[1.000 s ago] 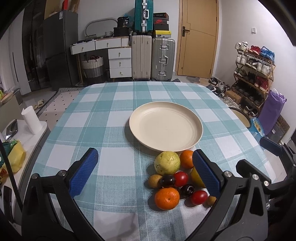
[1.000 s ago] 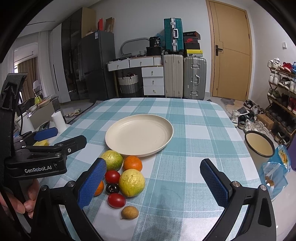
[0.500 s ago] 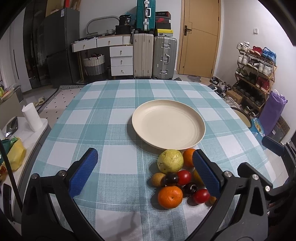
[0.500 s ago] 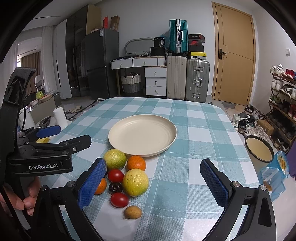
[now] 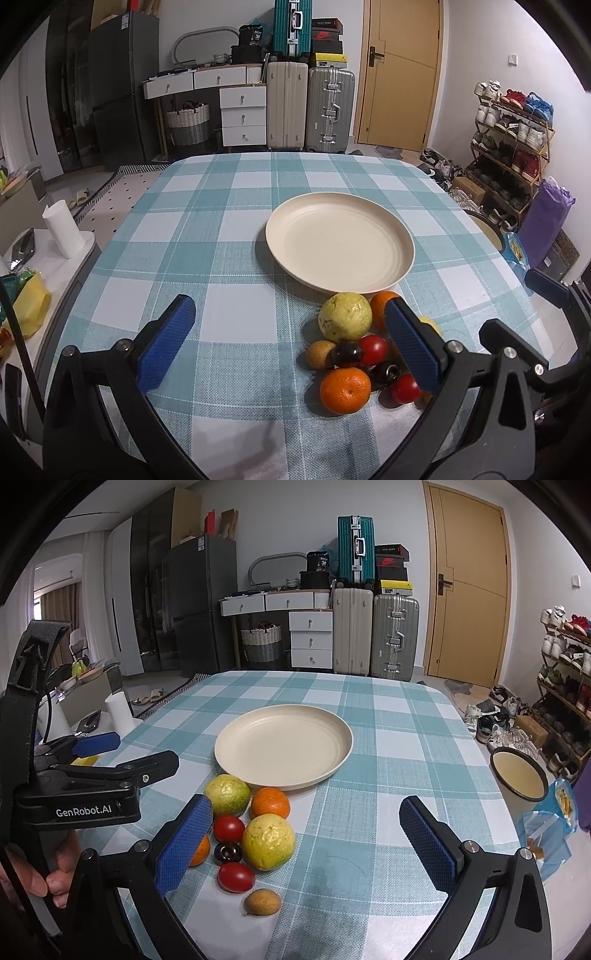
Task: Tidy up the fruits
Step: 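Lower the right gripper onto the large yellow-green citrus and close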
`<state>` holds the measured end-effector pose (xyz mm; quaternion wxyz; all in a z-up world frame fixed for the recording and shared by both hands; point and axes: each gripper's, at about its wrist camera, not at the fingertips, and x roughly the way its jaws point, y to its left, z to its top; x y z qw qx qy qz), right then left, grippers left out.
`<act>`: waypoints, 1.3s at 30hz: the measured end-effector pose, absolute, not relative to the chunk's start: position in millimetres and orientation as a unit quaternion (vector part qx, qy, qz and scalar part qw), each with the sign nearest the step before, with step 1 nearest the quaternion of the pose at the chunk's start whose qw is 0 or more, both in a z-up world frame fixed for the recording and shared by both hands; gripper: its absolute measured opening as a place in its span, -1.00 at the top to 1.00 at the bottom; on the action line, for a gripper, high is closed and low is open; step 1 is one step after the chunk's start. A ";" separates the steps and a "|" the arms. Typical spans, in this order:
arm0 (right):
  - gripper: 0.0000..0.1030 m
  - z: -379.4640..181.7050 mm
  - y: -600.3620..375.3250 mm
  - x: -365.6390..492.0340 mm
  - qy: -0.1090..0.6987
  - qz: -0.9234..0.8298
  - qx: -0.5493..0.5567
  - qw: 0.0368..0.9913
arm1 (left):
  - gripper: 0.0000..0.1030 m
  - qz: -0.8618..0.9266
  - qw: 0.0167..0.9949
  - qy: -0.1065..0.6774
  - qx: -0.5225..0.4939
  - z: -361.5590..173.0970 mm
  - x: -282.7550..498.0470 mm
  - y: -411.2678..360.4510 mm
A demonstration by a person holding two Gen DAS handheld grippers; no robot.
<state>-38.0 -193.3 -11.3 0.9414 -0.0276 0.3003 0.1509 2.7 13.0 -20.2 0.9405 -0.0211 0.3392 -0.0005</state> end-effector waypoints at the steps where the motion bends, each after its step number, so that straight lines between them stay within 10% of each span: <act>1: -1.00 -12.0 -193.5 -37.6 0.301 0.151 -0.027 0.941 | -0.97 -0.001 0.940 0.340 -0.021 -21.0 3.5 13.4; 39: -0.80 -77.2 -188.0 21.3 0.414 0.243 0.065 0.875 | -0.97 0.010 0.914 0.398 -0.077 -63.9 57.2 62.0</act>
